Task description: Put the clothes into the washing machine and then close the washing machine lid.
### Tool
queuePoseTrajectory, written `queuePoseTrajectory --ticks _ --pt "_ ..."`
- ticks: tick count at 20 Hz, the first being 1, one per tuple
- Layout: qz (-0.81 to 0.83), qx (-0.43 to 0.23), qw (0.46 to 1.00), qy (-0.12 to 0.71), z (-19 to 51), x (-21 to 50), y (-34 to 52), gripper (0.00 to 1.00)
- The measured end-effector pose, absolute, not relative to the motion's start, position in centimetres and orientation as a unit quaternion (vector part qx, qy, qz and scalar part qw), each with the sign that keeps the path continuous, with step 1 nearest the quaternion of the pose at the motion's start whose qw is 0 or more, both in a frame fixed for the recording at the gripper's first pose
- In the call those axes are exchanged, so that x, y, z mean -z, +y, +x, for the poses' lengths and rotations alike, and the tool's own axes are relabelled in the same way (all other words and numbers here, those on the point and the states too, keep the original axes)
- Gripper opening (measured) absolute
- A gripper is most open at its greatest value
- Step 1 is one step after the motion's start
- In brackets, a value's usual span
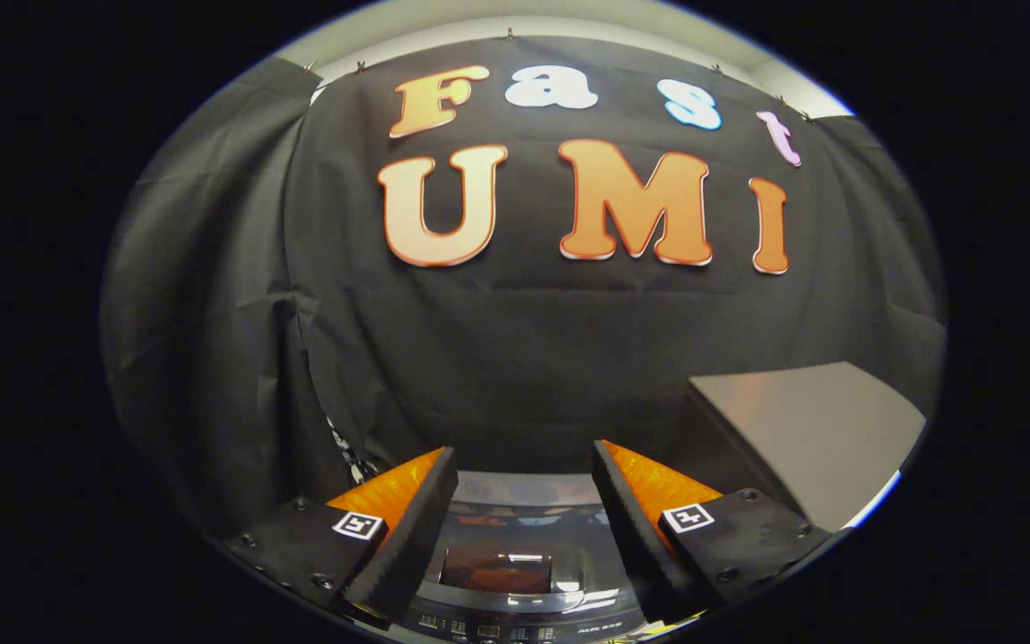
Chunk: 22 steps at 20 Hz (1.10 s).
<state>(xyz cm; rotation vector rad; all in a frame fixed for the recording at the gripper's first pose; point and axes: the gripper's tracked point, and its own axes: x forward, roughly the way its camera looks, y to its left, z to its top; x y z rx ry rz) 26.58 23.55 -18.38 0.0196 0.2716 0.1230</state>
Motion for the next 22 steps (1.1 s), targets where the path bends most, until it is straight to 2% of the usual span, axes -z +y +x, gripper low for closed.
queuePoseTrajectory --ticks 7,11,15,22 --pt "0.056 -0.044 0.993 0.089 22.6 9.3 16.6 0.98" --pt "0.084 -0.021 0.993 0.077 20.1 7.3 11.9 0.98" --pt "0.017 0.006 0.999 0.046 17.7 2.6 8.0 0.98" --pt "0.001 0.004 1.000 0.028 14.3 -3.6 4.3 0.97"
